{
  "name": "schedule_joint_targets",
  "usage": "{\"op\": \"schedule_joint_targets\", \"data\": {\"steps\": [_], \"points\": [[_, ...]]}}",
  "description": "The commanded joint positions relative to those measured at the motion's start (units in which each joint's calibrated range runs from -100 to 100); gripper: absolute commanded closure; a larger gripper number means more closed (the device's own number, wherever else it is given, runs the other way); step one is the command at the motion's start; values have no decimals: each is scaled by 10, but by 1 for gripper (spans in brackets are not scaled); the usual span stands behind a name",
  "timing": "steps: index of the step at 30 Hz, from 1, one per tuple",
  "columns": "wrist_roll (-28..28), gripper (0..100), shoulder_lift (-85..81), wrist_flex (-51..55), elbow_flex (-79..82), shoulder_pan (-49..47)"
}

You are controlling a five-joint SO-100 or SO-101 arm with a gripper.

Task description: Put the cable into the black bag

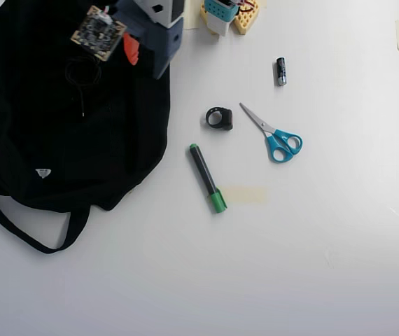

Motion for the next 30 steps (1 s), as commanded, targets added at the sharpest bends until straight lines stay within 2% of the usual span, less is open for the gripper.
{"op": "schedule_joint_targets", "data": {"steps": [1, 2, 7, 16, 30], "points": [[-29, 92, -146, -3, 104, -66], [-35, 97, -186, -3, 138, -93], [-37, 98, -257, -16, 193, -163], [-34, 98, -390, -117, 335, -200], [-30, 98, -610, -323, 676, -226]]}}
